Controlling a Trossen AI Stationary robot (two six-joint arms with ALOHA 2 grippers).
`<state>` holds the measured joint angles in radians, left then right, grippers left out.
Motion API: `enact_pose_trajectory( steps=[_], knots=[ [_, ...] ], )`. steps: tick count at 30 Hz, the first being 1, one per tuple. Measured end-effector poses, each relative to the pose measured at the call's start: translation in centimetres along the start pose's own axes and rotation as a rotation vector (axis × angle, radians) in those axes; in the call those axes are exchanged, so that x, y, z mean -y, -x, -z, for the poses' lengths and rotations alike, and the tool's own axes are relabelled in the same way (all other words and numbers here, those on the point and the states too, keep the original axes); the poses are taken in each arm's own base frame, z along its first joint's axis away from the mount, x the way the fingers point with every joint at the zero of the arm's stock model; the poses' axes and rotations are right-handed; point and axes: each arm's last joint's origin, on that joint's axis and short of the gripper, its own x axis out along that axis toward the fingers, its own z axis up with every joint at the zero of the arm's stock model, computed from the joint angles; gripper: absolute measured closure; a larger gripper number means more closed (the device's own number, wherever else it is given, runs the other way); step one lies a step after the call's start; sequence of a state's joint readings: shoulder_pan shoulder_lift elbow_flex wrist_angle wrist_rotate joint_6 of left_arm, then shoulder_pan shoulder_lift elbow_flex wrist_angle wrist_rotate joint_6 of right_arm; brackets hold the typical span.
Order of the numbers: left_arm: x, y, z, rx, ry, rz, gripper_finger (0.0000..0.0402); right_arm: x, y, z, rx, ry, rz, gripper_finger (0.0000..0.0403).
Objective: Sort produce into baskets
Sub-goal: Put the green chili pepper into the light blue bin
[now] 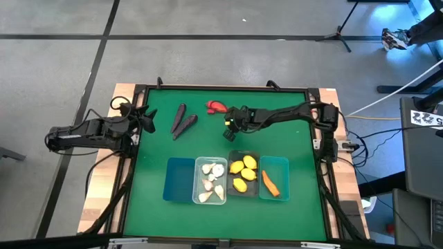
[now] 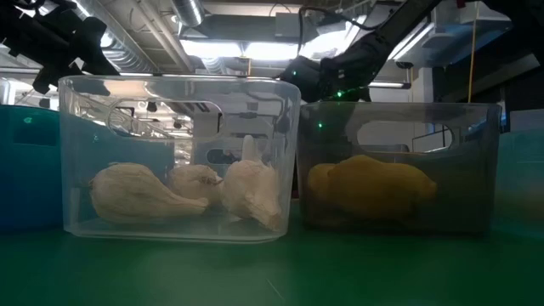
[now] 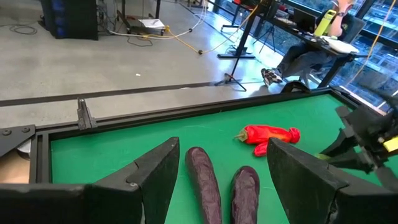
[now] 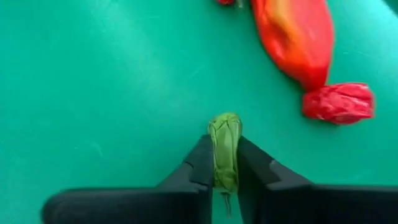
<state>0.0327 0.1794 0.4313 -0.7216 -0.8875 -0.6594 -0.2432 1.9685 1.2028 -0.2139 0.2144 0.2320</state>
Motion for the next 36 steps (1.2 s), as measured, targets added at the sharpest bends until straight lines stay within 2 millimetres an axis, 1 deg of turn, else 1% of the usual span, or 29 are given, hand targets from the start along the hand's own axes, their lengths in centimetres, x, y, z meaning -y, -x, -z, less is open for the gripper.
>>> enact_pose_trajectory(
  steps=[3,5,7,11,14,17,23,28,31,34,36],
  knots=[
    [0.0,0.0,0.0,0.0,0.0,0.0,0.0164,0.1,1.0,-0.4,0.013,-0.002,-0.004,0.0373],
    [0.0,0.0,0.0,0.0,0.0,0.0,0.0164,0.3,2.1,-0.8,0.023,-0.004,-0.007,0.0366],
    [0.0,0.0,0.0,0.0,0.0,0.0,0.0164,0.4,3.4,-1.2,0.033,-0.006,-0.014,0.035],
    [0.0,0.0,0.0,0.0,0.0,0.0,0.0164,0.9,6.7,-1.6,0.035,-0.006,-0.026,0.0325],
    [0.0,0.0,0.0,-0.001,-0.001,0.0,0.0164,1.0,9.6,-1.6,0.031,0.006,-0.037,0.0326],
    [0.0,0.0,0.0,0.0,0.0,0.0,0.0164,0.5,12.9,-1.0,0.015,0.038,-0.064,0.0335],
    [0.0,0.0,0.0,0.0,0.0,0.0,0.0164,-0.7,19.6,1.5,-0.047,0.04,-0.139,0.0344],
    [0.0,0.0,0.0,0.0,0.0,0.0,0.0164,-2.6,24.5,4.4,-0.076,-0.005,-0.224,0.034],
    [0.0,0.0,0.0,0.001,-0.001,-0.002,0.0164,-4.0,26.4,6.1,-0.079,-0.006,-0.243,0.0339],
    [0.0,0.0,0.0,0.003,0.001,-0.004,0.0164,-5.1,27.4,7.7,-0.078,-0.004,-0.193,0.0339],
    [0.0,0.0,0.0,0.003,0.001,-0.005,0.0164,-5.8,27.7,8.8,-0.089,-0.014,-0.144,0.0339]
  ],
)
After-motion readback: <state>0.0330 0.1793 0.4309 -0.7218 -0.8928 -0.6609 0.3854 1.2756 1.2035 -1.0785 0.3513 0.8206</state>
